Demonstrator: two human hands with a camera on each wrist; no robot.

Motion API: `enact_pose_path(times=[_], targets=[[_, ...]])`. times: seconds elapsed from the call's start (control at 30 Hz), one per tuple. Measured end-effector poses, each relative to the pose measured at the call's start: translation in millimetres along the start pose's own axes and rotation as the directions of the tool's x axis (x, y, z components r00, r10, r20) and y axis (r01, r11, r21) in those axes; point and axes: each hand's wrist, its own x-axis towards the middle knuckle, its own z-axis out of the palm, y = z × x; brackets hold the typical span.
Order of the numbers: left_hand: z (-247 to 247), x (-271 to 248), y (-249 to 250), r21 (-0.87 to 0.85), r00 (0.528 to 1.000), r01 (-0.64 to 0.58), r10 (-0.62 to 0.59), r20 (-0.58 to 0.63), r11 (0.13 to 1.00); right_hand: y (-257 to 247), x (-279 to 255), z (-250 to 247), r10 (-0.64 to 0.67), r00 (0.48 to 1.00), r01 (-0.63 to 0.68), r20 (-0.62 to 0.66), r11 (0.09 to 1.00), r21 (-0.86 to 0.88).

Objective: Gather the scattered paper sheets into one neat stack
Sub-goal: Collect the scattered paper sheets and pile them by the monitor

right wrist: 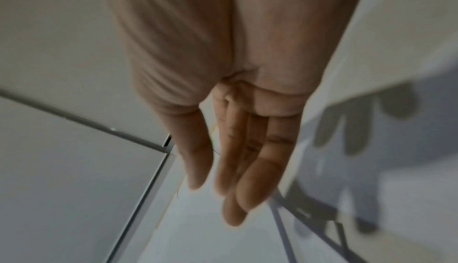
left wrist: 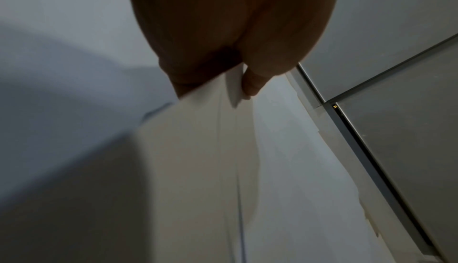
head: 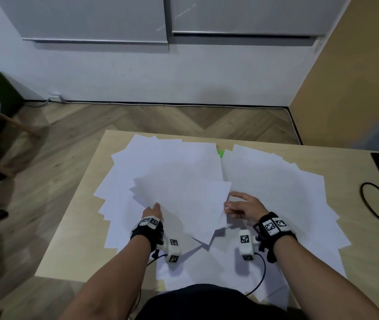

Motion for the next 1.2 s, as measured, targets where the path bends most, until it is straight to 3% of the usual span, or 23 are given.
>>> enact_pose_path(times=[0.13,0.27,0.5,0.7,0.87,1.03,1.13,1.2], targets=[[-2,4,-4,0.025,0.999,0.027,-0.027,0.017,0.999,4,4,1,0.135,0.990,-0.140,-0.049,0.984,-0.110],[1,-1,-4,0.068,0.998,0.033,-0.036,0.048,0.997,30,21,5,0.172,0.962,-0.222,-0.212,0.946,-0.237],[-5,2,-17,0.140,0.991,-0.038,0.020,0.129,0.989,38,37,-6,0.076,0.902,-0.256,-0.425,0.887,-0.384],[-7,-9,-21,0.229,0.979,-0.101,0.056,0.195,0.968,24,40,-1,0.036,0.926,-0.215,-0.377,0.869,-0.446],[-2,-3,-31,0.165,0.972,-0.138,0.101,0.212,0.977,33,59,10,0.067,0.936,-0.189,-0.346,0.924,-0.333],[0,-17,-26,0.156,0.960,-0.150,0.106,0.260,0.976,26,57,37,-0.088,0.952,-0.085,-0.294,0.846,-0.527],[0,-14,-23,0.183,0.964,-0.154,0.107,0.242,0.971,20,60,44,-0.188,0.925,-0.029,-0.329,0.831,-0.556],[-1,-12,-21,0.159,0.964,-0.154,0.114,0.239,0.975,15,62,43,-0.186,0.919,-0.027,-0.347,0.849,-0.528]])
